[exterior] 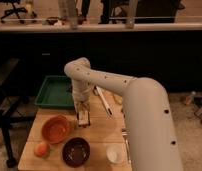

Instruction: Place eraser in metal cup

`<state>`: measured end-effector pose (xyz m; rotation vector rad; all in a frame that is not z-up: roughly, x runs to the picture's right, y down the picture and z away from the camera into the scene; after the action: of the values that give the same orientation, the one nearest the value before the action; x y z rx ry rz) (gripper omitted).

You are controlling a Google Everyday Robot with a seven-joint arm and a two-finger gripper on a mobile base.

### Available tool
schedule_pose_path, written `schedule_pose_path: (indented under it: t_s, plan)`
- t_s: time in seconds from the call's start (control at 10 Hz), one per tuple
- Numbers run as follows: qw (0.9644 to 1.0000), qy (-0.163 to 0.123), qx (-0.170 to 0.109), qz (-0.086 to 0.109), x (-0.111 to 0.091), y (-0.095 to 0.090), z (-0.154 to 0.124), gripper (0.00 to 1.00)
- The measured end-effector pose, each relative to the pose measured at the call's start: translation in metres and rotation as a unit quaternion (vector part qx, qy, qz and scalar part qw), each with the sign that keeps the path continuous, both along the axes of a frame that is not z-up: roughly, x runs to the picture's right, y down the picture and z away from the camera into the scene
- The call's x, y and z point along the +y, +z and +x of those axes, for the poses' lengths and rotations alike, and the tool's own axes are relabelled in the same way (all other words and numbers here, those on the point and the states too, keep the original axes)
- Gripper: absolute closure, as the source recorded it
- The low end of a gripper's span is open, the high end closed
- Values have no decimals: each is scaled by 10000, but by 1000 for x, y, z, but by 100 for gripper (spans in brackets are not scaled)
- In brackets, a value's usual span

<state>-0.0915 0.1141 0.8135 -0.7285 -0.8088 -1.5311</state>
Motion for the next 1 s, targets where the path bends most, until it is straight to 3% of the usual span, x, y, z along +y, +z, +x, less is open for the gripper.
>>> schedule_pose_path:
  t_s: [0.3, 1.0]
  plan:
    - [10000, -1, 0, 0, 0, 0, 0, 21]
    - [10000, -1, 4, 0, 0, 0, 0, 20]
